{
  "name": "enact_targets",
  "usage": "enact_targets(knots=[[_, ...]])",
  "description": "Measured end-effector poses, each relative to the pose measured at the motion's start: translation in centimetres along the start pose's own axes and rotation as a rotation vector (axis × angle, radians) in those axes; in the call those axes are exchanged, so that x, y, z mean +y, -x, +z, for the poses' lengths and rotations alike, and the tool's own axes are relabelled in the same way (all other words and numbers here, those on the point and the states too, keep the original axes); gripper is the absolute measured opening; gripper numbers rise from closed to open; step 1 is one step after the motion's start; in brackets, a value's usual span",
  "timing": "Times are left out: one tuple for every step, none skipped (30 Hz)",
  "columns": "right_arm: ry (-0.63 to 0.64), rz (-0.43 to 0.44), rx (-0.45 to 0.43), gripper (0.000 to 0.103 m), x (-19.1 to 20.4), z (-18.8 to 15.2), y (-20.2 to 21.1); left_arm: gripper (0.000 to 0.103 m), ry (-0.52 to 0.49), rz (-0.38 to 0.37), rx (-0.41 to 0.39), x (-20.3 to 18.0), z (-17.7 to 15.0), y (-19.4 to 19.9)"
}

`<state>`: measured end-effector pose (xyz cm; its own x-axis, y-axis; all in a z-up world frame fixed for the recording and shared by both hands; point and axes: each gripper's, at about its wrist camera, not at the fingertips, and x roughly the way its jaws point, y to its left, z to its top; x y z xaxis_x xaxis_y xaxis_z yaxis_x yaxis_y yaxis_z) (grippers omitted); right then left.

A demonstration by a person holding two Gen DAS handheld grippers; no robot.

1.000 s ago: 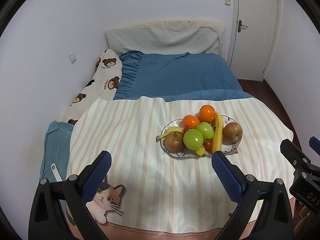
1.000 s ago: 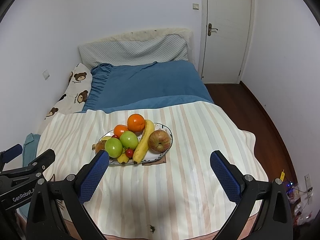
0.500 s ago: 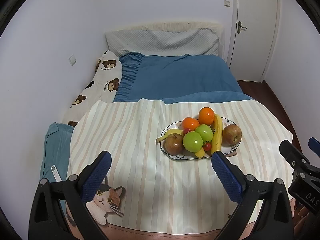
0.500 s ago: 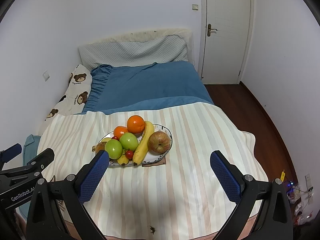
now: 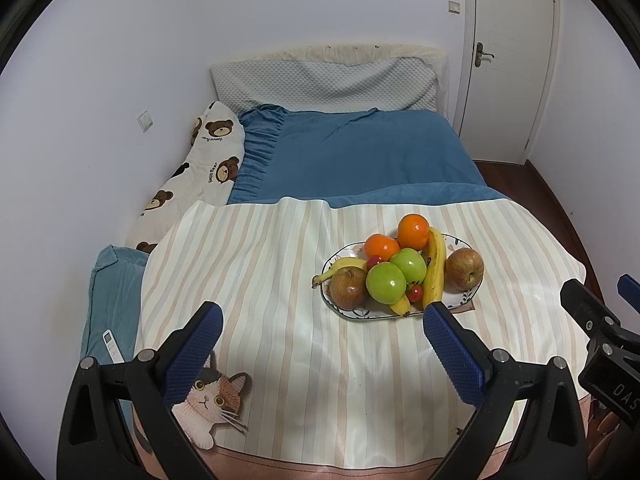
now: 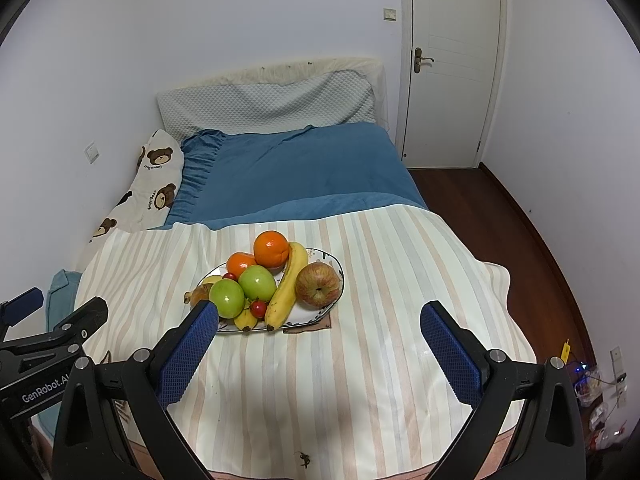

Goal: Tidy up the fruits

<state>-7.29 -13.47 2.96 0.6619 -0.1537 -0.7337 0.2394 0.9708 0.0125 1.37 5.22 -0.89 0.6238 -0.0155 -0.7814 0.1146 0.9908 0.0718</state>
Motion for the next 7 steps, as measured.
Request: enact_targets(knots=[[0.0,0.0,0.0,0.103,0.0,0.0,0.0,0.103,0.001,0.0,0.0,0.01,0.04,-0.01],[0.0,0.001,-0.001,0.103,-0.01,-0.01,0.01,0.103,0.002,0.002,-0.001,0.02,0.1,0.0],[0.001,-0.001,-0.001,0.103,-0.01,-0.01,0.01,0.103,0.001,0.002,-0.002,0.02,0.14,0.08],[0.0,-0.003,-0.001,0.103,0.01,0.03,0.04,0.103,0.001,0.001,-0.004,0.03,0.2,0.15],[-0.002,0.0,-0.001,0.103,0.0,0.04,0.06,0.103,0.001,-0.001,-0.006,0.03,0.21,0.21],[-0.004,-0.001,0.0,0.103,0.0,0.07,0.11,0.103,0.001,-0.003,-0.009,0.05,0.34,0.27],[-0.005,-0.002,0.0,0.103,0.05,0.09,0.14,0.103,0.001,-0.005,-0.01,0.08,0.28,0.32]])
